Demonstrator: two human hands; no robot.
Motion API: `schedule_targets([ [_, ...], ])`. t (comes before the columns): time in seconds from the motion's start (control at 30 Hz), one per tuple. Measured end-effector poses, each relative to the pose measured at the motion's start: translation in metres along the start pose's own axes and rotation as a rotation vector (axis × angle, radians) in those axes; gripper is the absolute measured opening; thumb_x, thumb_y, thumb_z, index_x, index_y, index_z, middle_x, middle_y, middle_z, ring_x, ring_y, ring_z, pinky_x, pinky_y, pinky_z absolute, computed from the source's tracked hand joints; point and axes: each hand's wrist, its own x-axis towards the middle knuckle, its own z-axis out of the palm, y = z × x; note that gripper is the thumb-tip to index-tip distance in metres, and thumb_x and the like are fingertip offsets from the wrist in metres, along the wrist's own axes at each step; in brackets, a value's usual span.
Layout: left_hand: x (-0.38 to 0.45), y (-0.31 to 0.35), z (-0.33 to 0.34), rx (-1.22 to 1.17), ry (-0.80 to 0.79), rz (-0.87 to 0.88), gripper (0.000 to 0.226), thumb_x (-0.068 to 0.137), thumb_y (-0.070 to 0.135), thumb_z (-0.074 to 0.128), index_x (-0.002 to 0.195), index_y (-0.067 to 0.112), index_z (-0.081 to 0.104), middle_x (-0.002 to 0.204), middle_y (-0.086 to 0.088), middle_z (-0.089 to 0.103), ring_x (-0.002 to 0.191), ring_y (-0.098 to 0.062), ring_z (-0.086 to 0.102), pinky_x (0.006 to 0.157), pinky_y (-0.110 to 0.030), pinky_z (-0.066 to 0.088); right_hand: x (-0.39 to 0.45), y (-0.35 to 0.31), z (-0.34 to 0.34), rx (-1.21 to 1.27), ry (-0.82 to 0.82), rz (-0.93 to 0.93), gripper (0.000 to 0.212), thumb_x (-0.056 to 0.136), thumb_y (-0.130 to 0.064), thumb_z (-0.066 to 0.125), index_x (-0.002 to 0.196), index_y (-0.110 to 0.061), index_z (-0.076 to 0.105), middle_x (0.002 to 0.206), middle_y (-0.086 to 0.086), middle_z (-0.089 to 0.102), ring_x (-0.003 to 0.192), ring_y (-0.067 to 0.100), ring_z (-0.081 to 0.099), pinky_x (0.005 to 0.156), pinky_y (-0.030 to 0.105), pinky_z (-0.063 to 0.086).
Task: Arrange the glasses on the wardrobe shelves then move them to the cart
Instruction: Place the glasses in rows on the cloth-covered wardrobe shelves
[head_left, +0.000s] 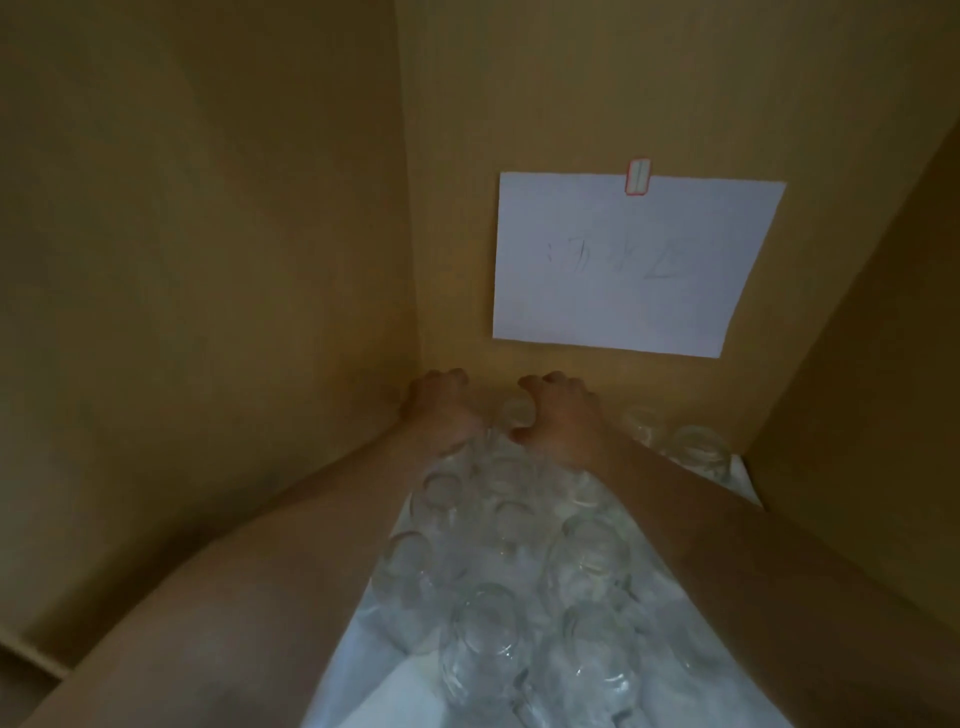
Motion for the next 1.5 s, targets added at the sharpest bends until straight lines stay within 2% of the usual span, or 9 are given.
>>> schedule_targets([
  [0.2,0.035,-0.012,0.011,-0.004,-0.051,-0.060,0.058,0.082,0.027,0.077,0.135,0.015,0.056,0.131,-0.012,0.058,0.113,-0.031,0.060,0.092,-0.042,0.056,0.043,0.008,0.015,-0.083,-0.149,0.010,0.075,0.078,-0.056,0.074,0.142,-0.027,0.048,0.137,0.009,0.051,0.129,0.033,0.048,0.101,0.049,0.041],
  [0.4,0.064,-0.017,0.023,0.035,-0.222,-0.074,0.083,0.080,0.026,0.084,0.151,0.017,0.042,0.148,-0.011,0.046,0.128,-0.030,0.052,0.101,-0.038,0.050,0.063,0.004,0.028,-0.116,-0.274,-0.050,0.083,0.075,-0.051,0.078,0.146,-0.027,0.043,0.137,0.006,0.052,0.127,0.030,0.051,0.103,0.049,0.038],
  [0.6,0.082,-0.019,0.035,0.066,-0.309,-0.097,0.099,0.076,0.020,0.087,0.158,0.017,0.032,0.155,-0.007,0.042,0.134,-0.028,0.049,0.101,-0.036,0.050,0.073,0.004,0.036,-0.124,-0.328,-0.133,0.057,0.070,-0.041,0.084,0.114,-0.020,0.053,0.097,-0.002,0.054,0.100,0.024,0.060,0.075,0.034,0.050],
  [0.7,0.087,-0.014,0.032,0.115,-0.372,-0.084,0.097,0.073,0.020,0.087,0.155,0.014,0.035,0.151,-0.008,0.045,0.130,-0.029,0.052,0.103,-0.040,0.051,0.078,0.001,0.036,-0.135,-0.345,-0.162,0.051,0.067,-0.034,0.088,0.098,-0.021,0.050,0.086,-0.004,0.052,0.088,0.019,0.058,0.054,0.026,0.041],
  [0.77,0.088,-0.010,0.031,0.150,-0.397,-0.083,0.083,0.072,0.019,0.087,0.146,0.009,0.048,0.138,-0.010,0.056,0.118,-0.029,0.060,0.096,-0.043,0.056,0.079,0.000,0.037,-0.132,-0.350,-0.166,0.051,0.064,-0.031,0.088,0.097,-0.022,0.050,0.085,-0.005,0.050,0.084,0.017,0.055,0.052,0.025,0.037],
  [1.03,0.084,-0.009,0.034,0.109,-0.280,-0.104,0.063,0.065,0.022,0.093,0.120,0.008,0.066,0.118,-0.010,0.066,0.103,-0.027,0.067,0.090,-0.044,0.059,0.076,0.000,0.037,-0.061,-0.340,-0.124,0.045,0.061,-0.027,0.088,0.092,-0.023,0.057,0.082,-0.007,0.056,0.068,0.010,0.052,0.048,0.023,0.035],
  [1.13,0.083,-0.010,0.034,0.084,-0.232,-0.095,0.057,0.062,0.020,0.094,0.113,0.010,0.071,0.112,-0.008,0.070,0.098,-0.025,0.068,0.088,-0.042,0.060,0.074,0.001,0.036,-0.045,-0.346,-0.122,0.046,0.062,-0.026,0.088,0.100,-0.021,0.063,0.087,-0.006,0.061,0.075,0.013,0.060,0.051,0.024,0.040],
  [1.33,0.076,-0.007,0.024,0.083,-0.100,-0.056,0.072,0.060,0.024,0.093,0.126,0.016,0.066,0.121,-0.001,0.065,0.106,-0.022,0.064,0.086,-0.032,0.057,0.074,-0.005,0.031,-0.012,-0.326,-0.138,0.062,0.060,-0.023,0.091,0.115,-0.016,0.062,0.102,0.000,0.065,0.091,0.020,0.066,0.067,0.028,0.054],
  [1.5,0.068,0.000,0.004,0.088,-0.029,-0.053,0.059,0.062,0.023,0.091,0.117,0.017,0.071,0.116,0.000,0.068,0.102,-0.019,0.065,0.087,-0.032,0.058,0.070,-0.011,0.014,0.023,-0.251,-0.145,0.076,0.060,-0.028,0.094,0.126,-0.016,0.060,0.107,0.001,0.067,0.094,0.021,0.066,0.070,0.030,0.055],
])
